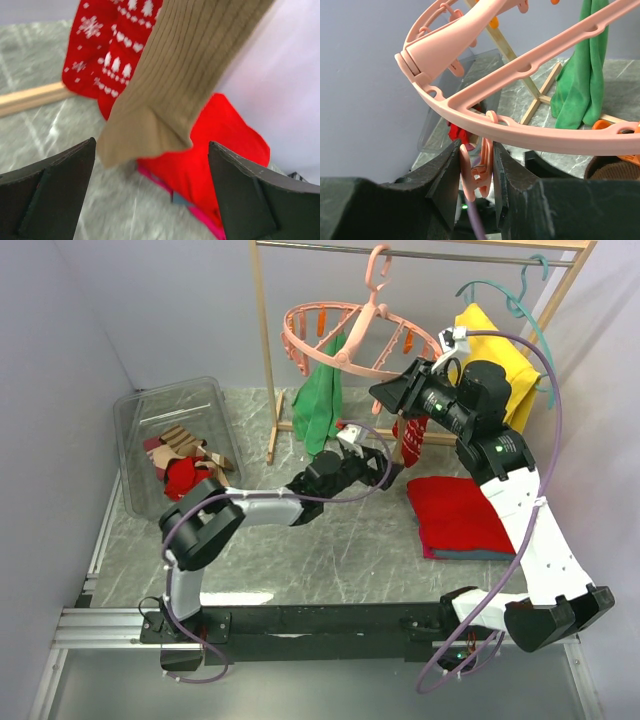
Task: Remove the socks clipped to the hanger
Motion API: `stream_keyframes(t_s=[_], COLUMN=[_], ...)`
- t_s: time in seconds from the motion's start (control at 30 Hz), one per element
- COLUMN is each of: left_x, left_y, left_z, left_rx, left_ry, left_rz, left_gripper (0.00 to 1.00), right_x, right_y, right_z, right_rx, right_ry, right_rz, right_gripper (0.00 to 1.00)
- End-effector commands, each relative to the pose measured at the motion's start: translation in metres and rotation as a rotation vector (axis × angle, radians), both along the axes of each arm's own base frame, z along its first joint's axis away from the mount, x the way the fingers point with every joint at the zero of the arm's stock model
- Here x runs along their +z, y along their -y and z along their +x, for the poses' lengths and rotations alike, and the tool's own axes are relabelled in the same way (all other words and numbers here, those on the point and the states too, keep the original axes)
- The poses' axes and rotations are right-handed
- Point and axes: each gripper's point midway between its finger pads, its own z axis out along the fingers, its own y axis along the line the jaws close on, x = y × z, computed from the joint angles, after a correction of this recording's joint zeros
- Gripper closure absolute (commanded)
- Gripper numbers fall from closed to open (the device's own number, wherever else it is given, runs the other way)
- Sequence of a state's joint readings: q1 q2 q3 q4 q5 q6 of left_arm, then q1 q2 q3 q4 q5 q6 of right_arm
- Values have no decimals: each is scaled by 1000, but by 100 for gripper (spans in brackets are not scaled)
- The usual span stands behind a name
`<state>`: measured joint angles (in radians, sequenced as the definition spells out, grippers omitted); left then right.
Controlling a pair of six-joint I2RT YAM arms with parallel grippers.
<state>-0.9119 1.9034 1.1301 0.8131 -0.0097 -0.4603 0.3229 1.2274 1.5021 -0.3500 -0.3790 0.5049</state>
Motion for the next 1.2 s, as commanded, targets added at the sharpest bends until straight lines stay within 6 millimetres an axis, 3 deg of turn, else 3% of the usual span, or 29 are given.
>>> stream_keyframes(t_s=[0.0,0.1,0.17,0.2,0.23,0.33,0.53,0.63,0.8,0.83,0.93,1.17], left_x=[49,47,46,46,46,46,57,63,85,86,91,96], left_y=[23,32,37,38,40,42,41,39,29,28,23,13], left_z=[4,12,17,18,18,21,16,9,-10,-14,-23,-38], left_rx=[-38,-33,-25,-24,-25,-25,-43,-65,-115,-128,-148,-179], left_ry=[137,131,124,122,119,112,96,68,40,24,-3,-51], left_rz=[-141,-158,-164,-166,-168,-168,-164,-152,-159,-166,-164,-159], left_gripper=[3,8,18,23,36,54,80,99,99,99,99,99], right_x=[26,26,25,25,24,23,18,14,7,8,1,-12], right_y=[-3,-3,-3,-4,-4,-3,-2,-3,-3,-2,1,15], right_z=[-25,-27,-28,-29,-29,-30,-31,-31,-31,-30,-29,-31], right_rx=[55,58,60,61,61,58,58,60,59,55,34,-31], right_ry=[49,51,48,50,49,45,34,19,-15,-14,-36,-64], right_rz=[32,32,33,35,35,32,28,28,16,10,-18,-70], right_gripper=[92,91,91,91,91,89,83,77,62,54,44,36])
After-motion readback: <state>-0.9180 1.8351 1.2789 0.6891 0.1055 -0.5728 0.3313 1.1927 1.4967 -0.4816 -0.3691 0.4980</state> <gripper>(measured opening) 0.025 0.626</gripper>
